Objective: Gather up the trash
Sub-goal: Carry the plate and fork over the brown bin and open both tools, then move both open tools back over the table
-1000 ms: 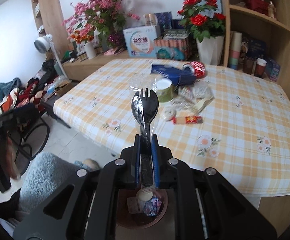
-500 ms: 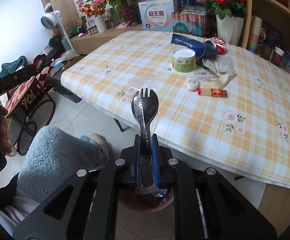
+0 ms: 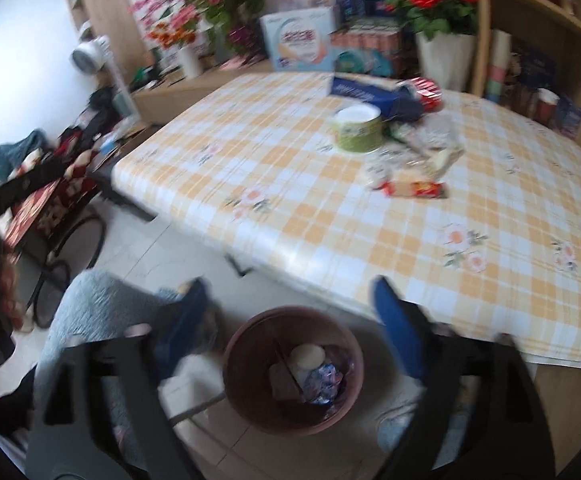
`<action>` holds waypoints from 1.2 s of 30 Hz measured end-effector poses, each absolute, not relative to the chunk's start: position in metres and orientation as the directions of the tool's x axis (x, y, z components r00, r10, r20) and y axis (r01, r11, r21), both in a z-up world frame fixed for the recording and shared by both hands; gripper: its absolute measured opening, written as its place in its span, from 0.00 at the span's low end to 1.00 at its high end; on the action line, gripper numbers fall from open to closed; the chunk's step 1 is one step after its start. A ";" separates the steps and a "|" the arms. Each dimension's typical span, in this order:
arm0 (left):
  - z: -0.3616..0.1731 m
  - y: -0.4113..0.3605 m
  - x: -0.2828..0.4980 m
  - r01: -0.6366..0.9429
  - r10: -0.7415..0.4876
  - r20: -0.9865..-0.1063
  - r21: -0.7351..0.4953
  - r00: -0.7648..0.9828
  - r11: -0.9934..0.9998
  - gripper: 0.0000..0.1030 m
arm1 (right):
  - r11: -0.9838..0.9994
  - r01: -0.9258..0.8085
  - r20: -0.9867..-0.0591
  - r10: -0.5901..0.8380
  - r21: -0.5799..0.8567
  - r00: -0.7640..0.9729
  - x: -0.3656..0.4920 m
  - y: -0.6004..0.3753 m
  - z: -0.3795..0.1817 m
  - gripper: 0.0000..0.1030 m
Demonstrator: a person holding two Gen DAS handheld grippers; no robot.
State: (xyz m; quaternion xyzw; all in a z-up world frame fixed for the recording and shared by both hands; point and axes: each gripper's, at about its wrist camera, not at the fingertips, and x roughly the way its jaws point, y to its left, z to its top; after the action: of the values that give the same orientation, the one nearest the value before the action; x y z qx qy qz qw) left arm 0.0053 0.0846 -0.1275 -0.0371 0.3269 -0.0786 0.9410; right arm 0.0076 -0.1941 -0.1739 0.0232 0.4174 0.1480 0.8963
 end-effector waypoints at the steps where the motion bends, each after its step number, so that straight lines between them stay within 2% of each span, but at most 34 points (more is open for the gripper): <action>1: -0.128 0.083 0.006 0.125 -0.171 -0.611 -0.117 0.773 0.985 0.94 | 0.963 -0.221 -0.731 0.260 0.151 0.631 0.008 -0.200 -0.171 0.94; 5: -0.131 0.079 0.011 0.133 -0.170 -0.615 -0.105 0.770 0.985 0.94 | 0.983 -0.135 -0.732 0.184 0.126 0.656 0.018 -0.224 -0.169 0.94; 12: -0.134 0.063 0.032 0.156 -0.171 -0.623 -0.079 0.763 0.985 0.94 | 0.993 -0.082 -0.735 0.118 0.086 0.667 0.037 -0.255 -0.172 0.95; 22: -0.145 0.017 0.085 0.255 -0.220 -0.656 -0.043 0.722 0.966 0.94 | 0.996 -0.012 -0.734 0.075 0.090 0.675 0.068 -0.289 -0.188 0.95; 28: -0.163 -0.016 0.129 0.325 -0.272 -0.687 -0.056 0.674 0.944 0.94 | 0.989 -0.028 -0.748 0.129 0.146 0.651 0.094 -0.305 -0.204 0.95; 36: -0.188 -0.044 0.181 0.350 -0.275 -0.710 -0.043 0.648 0.936 0.94 | 0.993 0.032 -0.800 0.069 0.110 0.596 0.144 -0.301 -0.237 0.95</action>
State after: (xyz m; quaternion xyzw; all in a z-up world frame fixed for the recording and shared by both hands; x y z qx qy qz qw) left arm 0.1813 -0.0444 -0.1879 0.0488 0.3826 -0.1723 0.9064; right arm 0.1439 -0.3014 -0.2370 0.0565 0.4495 0.0104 0.8914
